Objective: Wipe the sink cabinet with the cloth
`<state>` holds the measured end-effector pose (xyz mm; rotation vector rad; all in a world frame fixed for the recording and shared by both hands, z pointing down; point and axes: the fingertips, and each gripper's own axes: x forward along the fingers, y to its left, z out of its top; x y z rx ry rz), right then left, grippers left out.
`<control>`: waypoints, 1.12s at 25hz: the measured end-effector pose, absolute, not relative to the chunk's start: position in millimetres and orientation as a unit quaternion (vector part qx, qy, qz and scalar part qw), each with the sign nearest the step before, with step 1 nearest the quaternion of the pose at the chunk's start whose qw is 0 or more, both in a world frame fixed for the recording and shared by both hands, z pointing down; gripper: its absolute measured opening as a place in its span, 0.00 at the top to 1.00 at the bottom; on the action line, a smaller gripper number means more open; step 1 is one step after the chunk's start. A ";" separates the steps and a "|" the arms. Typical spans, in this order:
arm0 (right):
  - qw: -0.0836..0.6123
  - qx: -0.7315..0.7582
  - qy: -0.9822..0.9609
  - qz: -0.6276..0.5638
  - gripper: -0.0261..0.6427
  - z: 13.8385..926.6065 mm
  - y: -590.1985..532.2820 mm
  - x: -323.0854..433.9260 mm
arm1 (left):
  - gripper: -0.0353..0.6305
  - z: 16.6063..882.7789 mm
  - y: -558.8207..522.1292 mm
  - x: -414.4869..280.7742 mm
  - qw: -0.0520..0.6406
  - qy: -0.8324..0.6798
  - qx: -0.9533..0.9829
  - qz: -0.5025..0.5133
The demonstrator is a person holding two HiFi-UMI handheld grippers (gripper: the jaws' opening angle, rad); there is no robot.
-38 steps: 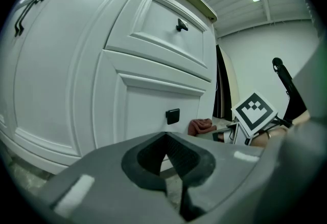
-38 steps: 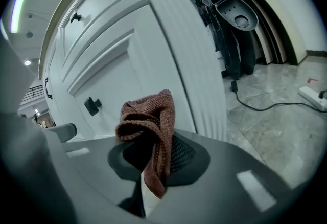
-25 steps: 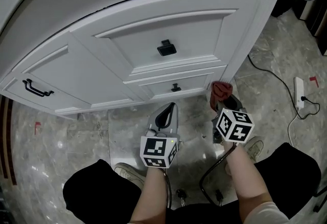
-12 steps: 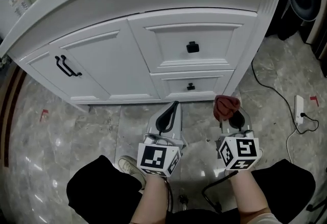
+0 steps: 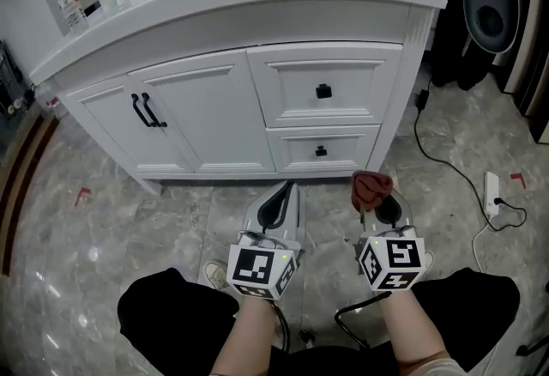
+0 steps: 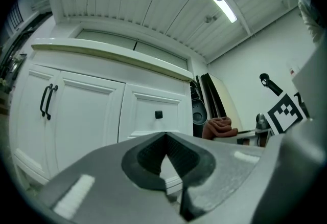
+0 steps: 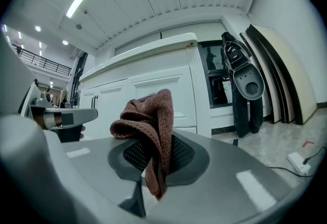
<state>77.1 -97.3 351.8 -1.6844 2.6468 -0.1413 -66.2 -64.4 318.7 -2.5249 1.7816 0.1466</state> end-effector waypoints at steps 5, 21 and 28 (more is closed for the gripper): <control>0.016 -0.537 0.842 -0.043 0.84 334.0 -76.6 79.3 | 0.95 303.9 -40.2 -57.3 0.039 0.565 -0.823 0.047; 0.011 -0.532 0.845 -0.055 0.84 337.4 -55.5 71.0 | 0.95 295.5 -17.8 -59.9 0.052 0.561 -0.825 0.047; 0.012 -0.531 0.845 -0.066 0.84 341.8 -56.0 70.7 | 0.95 299.4 -17.7 -57.7 0.054 0.558 -0.827 0.040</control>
